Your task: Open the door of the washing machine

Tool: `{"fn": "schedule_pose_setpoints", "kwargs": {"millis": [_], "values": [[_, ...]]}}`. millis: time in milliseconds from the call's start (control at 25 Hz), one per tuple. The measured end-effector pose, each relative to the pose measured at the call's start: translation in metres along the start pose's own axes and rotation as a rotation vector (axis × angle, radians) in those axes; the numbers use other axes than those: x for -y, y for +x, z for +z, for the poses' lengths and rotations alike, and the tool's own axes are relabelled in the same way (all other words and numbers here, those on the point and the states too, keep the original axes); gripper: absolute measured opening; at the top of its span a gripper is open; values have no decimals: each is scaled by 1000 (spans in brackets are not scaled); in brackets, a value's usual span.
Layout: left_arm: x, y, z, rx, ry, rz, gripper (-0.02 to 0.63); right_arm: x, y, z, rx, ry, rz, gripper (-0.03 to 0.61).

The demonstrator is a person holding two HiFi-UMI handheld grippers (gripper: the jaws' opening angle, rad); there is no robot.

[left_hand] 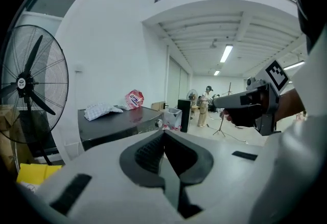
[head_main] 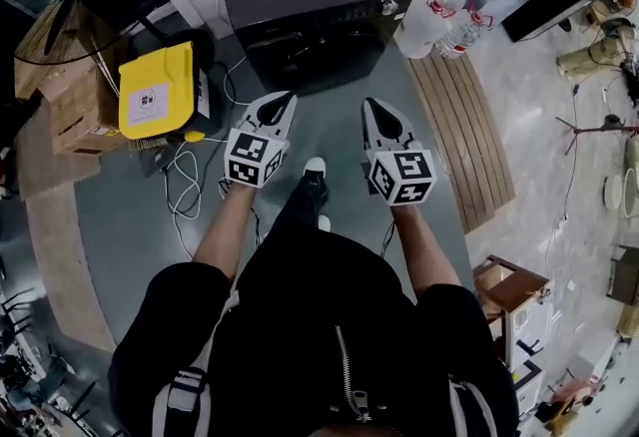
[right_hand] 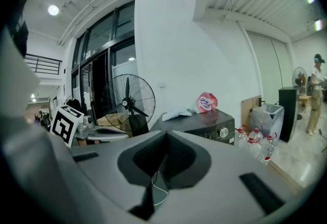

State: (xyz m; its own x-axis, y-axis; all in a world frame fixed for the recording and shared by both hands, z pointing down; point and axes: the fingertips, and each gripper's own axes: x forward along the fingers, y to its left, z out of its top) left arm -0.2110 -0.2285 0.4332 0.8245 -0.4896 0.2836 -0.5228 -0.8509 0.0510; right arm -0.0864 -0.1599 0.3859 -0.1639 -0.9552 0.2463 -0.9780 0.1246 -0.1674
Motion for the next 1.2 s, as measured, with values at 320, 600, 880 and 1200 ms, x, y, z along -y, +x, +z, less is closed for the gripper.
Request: {"fn": "schedule_pose_setpoints", "kwargs": {"millis": [320,600,880,1200], "values": [[-72,80,7,-26,-23,-3,0,53,100,16,-41,27,-16,5],[-127,118,-2,-68,-38,1,0,64,166,23,-73,44,-16,5],[-156,135,-44,-134,-48,7,0,67,202,7,-132,36,7,5],[-182,146,-105,-233,-40,15,2,67,232,-28,-196,60,35,5]]}}
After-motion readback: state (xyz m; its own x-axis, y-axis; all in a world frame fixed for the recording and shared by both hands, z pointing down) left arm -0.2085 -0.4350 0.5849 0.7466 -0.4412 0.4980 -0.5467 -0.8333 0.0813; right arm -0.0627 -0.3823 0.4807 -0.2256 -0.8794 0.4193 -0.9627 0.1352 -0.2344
